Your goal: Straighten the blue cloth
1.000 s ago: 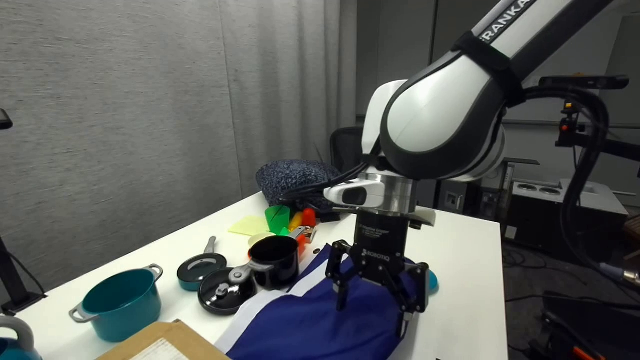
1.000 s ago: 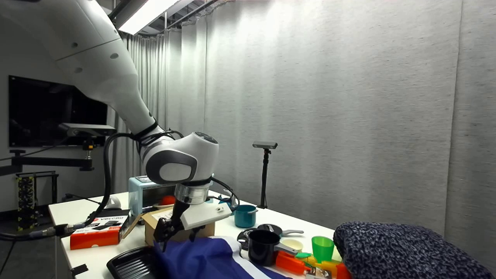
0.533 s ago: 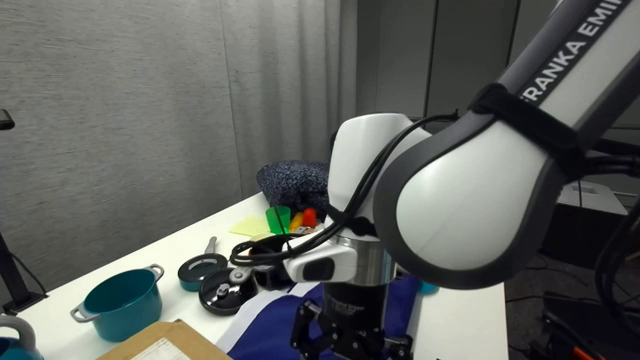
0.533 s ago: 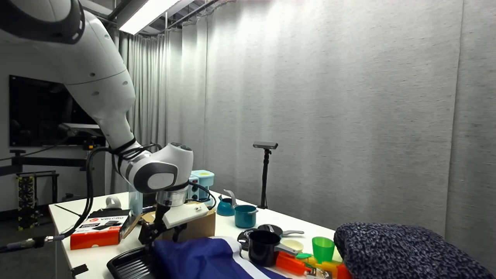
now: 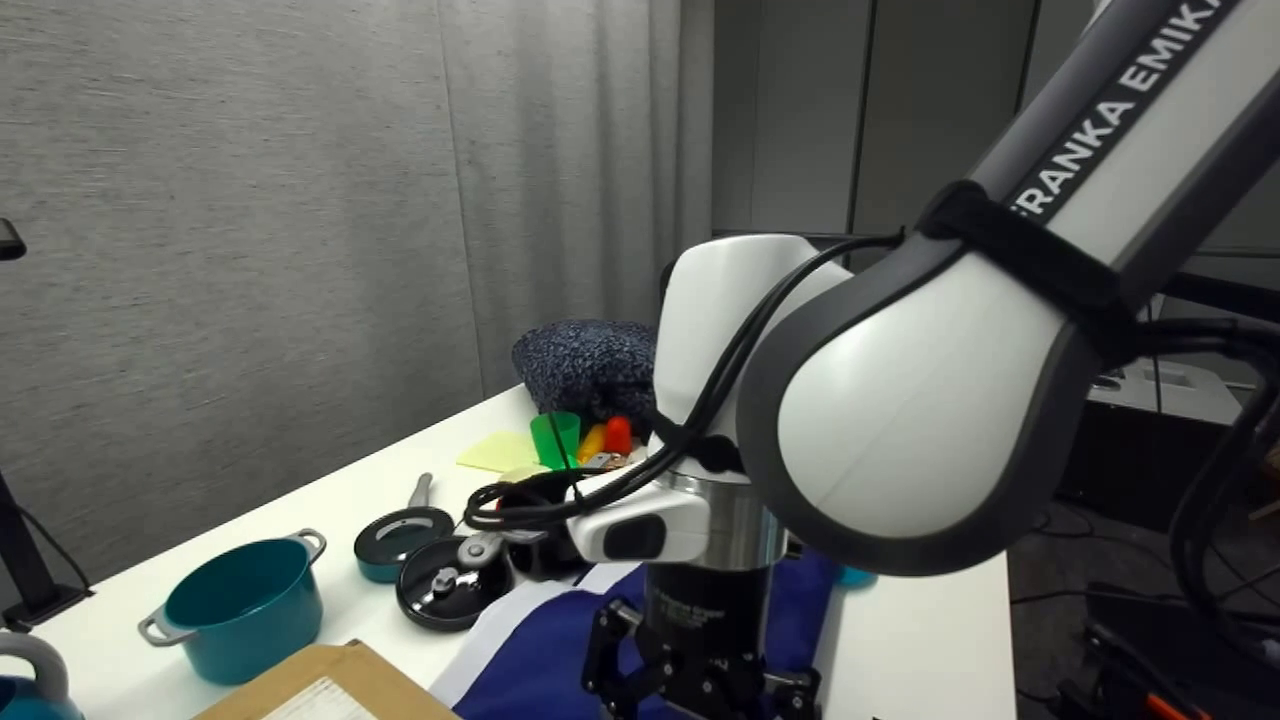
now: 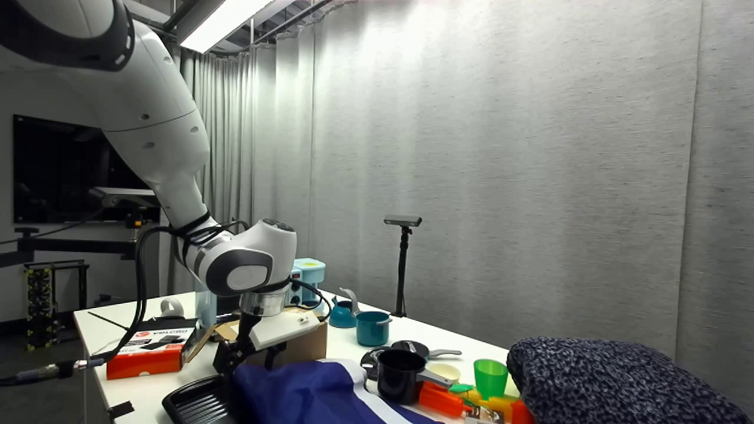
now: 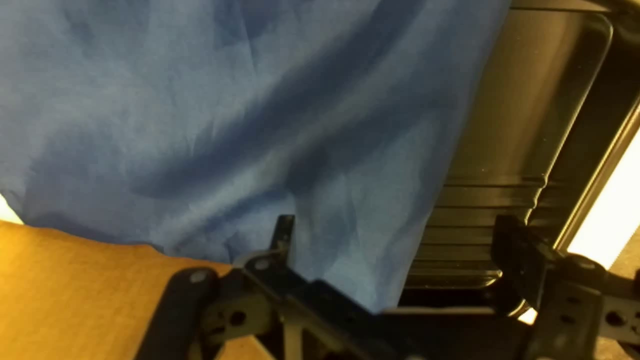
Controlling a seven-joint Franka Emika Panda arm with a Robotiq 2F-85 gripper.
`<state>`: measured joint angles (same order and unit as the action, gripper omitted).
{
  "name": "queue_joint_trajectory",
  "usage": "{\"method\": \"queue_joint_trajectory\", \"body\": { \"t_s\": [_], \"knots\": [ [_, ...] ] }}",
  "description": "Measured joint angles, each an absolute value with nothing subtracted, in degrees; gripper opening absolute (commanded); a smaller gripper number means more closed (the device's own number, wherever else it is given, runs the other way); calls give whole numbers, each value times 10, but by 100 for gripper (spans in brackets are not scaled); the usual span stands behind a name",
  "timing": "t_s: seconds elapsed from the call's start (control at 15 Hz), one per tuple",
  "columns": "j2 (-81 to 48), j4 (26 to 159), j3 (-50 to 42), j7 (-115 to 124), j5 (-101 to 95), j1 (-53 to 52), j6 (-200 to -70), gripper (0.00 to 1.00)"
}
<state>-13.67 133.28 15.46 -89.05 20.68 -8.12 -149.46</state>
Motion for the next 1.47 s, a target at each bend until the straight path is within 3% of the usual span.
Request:
{"method": "queue_joint_trajectory", "body": {
  "t_s": [0.27, 0.33, 1.0, 1.07, 1.47],
  "knots": [
    [-152, 1334, 176, -890, 207, -81, -1516, 100],
    [-156, 1335, 180, -890, 205, -82, -1527, 80],
    [-166, 1341, 207, -874, 163, -78, -1586, 5],
    [-166, 1341, 217, -877, 166, -74, -1586, 0],
    [-167, 1337, 301, -961, 237, -41, -1521, 0]
  ]
}}
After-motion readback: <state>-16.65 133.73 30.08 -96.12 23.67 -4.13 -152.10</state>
